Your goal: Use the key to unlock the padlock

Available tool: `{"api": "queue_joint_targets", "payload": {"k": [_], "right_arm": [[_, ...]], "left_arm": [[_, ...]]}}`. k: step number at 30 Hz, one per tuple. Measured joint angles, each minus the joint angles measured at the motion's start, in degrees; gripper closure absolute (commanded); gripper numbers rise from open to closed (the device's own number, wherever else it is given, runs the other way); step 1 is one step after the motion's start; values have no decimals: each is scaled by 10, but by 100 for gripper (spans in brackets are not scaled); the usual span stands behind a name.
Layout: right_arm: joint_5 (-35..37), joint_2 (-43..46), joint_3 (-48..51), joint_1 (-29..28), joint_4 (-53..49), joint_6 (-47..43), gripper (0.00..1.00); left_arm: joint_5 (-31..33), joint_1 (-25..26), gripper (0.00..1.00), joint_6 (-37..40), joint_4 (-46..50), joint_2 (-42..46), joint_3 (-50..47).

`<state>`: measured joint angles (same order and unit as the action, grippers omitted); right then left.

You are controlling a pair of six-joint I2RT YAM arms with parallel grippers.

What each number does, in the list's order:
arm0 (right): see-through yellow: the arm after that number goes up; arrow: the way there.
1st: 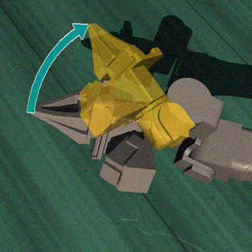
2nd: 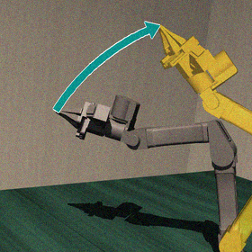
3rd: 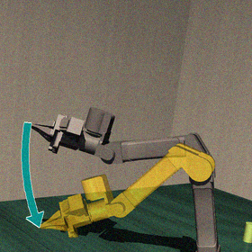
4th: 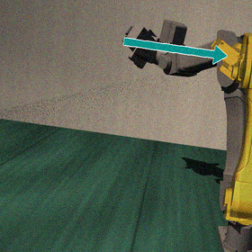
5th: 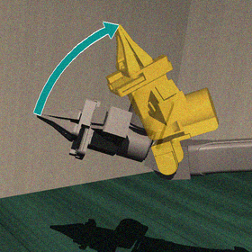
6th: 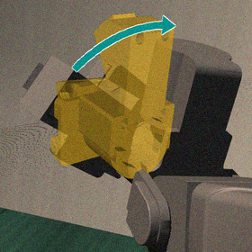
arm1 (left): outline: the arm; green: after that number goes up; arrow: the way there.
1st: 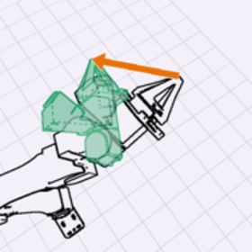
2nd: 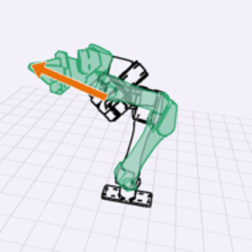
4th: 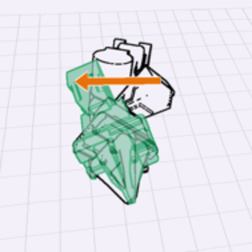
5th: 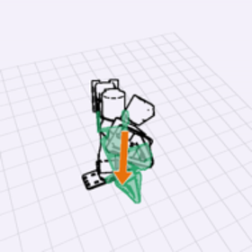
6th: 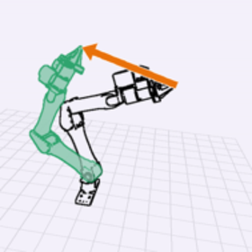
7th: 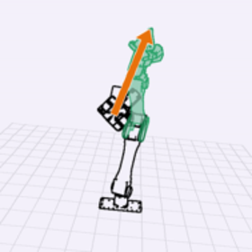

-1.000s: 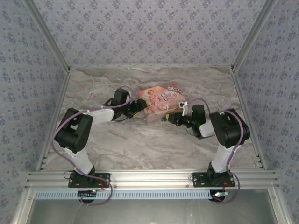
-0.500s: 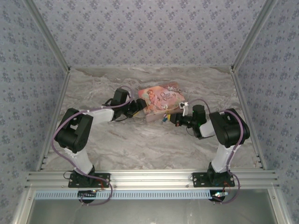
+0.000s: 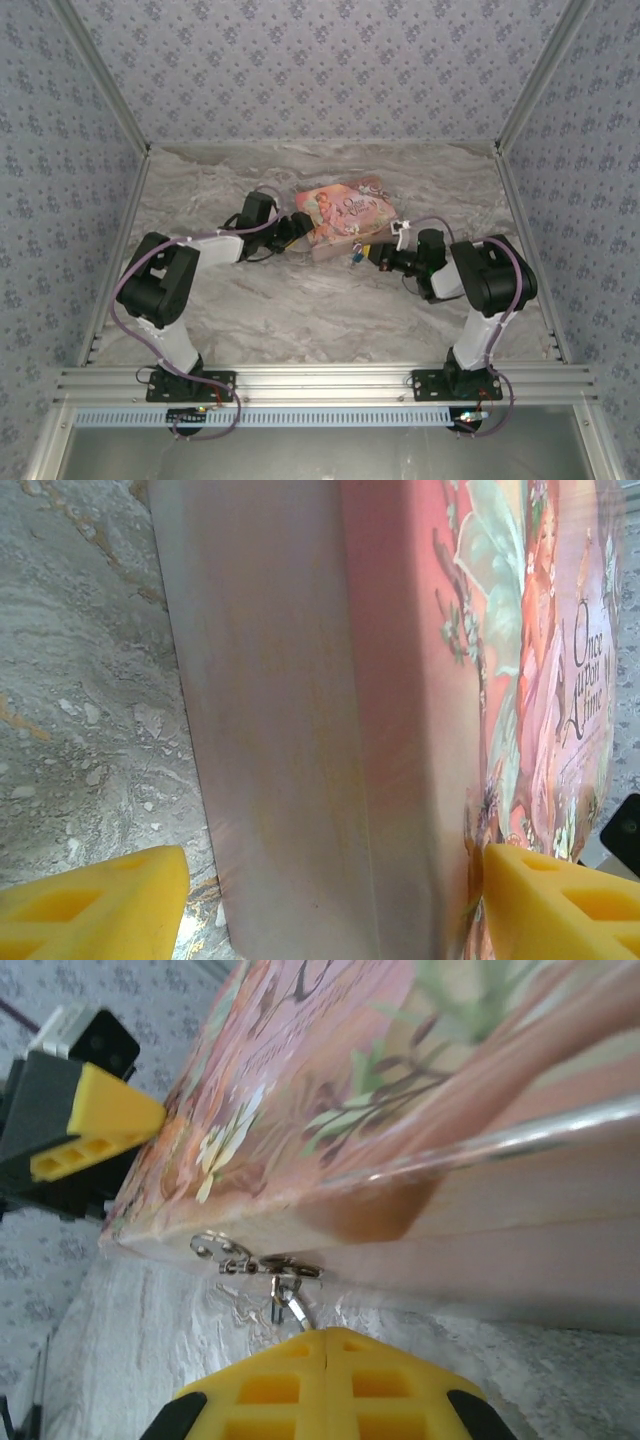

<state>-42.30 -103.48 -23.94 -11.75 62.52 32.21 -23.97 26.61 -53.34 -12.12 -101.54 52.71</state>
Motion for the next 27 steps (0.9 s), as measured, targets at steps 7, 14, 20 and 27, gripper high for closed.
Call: {"api": "queue_joint_targets", "payload": {"k": [7, 14, 20, 27], "right_arm": [[11, 13, 5, 17, 24, 35, 93], [5, 13, 5, -9, 10, -2, 56], [-1, -19, 3, -17, 20, -15, 50], [-10, -43, -17, -28, 26, -18, 51]], "left_arm": [[5, 0, 24, -10, -18, 7, -16], [5, 1, 25, -14, -20, 7, -17], [5, 1, 25, -14, -21, 7, -17], [5, 1, 25, -14, -21, 7, -17]]}}
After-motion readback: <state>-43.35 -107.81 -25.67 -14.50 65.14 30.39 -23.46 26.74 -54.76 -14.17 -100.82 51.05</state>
